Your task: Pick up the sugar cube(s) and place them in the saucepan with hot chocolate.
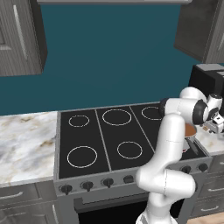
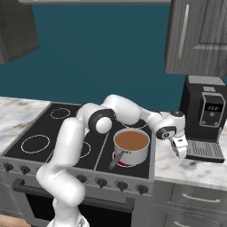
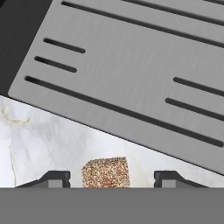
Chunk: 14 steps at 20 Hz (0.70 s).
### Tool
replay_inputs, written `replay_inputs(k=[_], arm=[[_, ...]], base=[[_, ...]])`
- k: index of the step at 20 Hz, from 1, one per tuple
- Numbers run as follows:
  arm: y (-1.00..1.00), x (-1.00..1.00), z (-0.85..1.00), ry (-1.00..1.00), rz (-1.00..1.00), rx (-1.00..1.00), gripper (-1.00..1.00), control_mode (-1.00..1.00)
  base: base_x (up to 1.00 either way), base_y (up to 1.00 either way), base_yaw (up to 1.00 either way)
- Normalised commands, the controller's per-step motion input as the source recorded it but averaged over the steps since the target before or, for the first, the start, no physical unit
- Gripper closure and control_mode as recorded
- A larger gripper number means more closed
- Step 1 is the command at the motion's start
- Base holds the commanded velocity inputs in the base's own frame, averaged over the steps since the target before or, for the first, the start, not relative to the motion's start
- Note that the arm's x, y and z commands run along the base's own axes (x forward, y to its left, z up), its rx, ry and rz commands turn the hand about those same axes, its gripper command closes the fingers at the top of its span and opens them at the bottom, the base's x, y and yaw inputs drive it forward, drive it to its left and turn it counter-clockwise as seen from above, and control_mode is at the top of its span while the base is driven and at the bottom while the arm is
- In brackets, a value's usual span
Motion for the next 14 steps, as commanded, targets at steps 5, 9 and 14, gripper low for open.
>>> replay_inputs(k=[5, 9, 14], arm=[[0.0, 0.0, 0.0, 0.0, 0.0, 0.0, 1.0, -1.0], [0.0, 0.0, 0.0, 0.0, 0.0, 0.0, 1.0, -1.0], [0.05, -0.28, 0.18, -0.11, 0.0, 0.0, 1.0, -1.0]], base=[[0.0, 0.0, 0.0], [0.0, 0.0, 0.0], [0.0, 0.0, 0.0]])
